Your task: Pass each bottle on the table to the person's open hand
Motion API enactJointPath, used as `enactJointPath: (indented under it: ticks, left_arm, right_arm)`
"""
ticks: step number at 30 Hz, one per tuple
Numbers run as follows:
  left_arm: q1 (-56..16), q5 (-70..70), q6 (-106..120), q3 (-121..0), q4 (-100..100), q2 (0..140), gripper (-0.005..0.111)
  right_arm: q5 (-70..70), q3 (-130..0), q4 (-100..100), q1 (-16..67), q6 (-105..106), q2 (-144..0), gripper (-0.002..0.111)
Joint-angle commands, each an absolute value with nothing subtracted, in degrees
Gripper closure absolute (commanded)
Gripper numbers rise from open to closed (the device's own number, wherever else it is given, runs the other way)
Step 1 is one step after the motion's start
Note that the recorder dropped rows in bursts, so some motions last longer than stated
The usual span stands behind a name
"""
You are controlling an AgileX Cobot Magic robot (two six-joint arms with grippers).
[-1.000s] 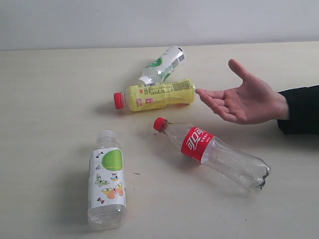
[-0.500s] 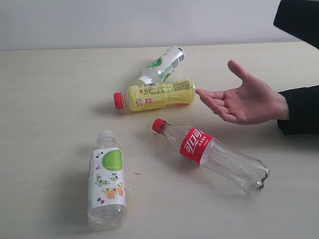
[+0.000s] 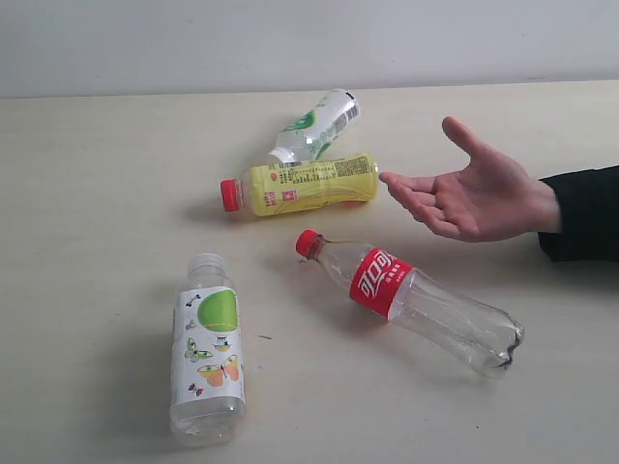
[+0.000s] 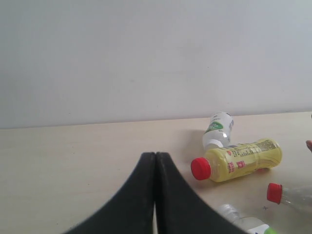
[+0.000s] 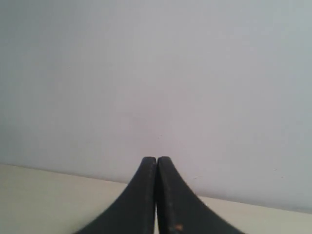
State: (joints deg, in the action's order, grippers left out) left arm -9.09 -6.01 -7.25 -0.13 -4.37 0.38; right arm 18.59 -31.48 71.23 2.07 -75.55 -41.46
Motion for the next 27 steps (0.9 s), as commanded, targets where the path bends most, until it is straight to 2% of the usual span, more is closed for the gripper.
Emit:
enactJointPath:
  ticks: [1, 6, 13, 20, 27]
  left_arm:
    - [-9.0, -5.85, -7.22, 0.0, -4.09, 0.0, 0.107]
    - [-9.0, -5.85, -7.22, 0.0, -4.09, 0.0, 0.107]
    - [-9.0, -5.85, -7.22, 0.0, -4.09, 0.0, 0.107]
    - [-9.0, -5.85, -7.08, 0.0, -4.02, 0.0, 0.107]
    - [-9.0, -5.85, -7.08, 0.0, -4.02, 0.0, 0.107]
  right_arm:
    - [20.18, -31.97, 60.75, 1.93, -65.64, -41.42, 0.108]
    - [24.34, -31.97, 55.14, 1.93, -65.3, -41.42, 0.108]
    - [24.19, -33.01, 70.16, 2.9, -59.33, -42.16, 0.108]
    - [29.63, -34.7, 81.65, 13.98, -69.16, -47.84, 0.108]
    - [12.31, -35.13, 92.44, 29.49, -72.12, -56.06, 0.108]
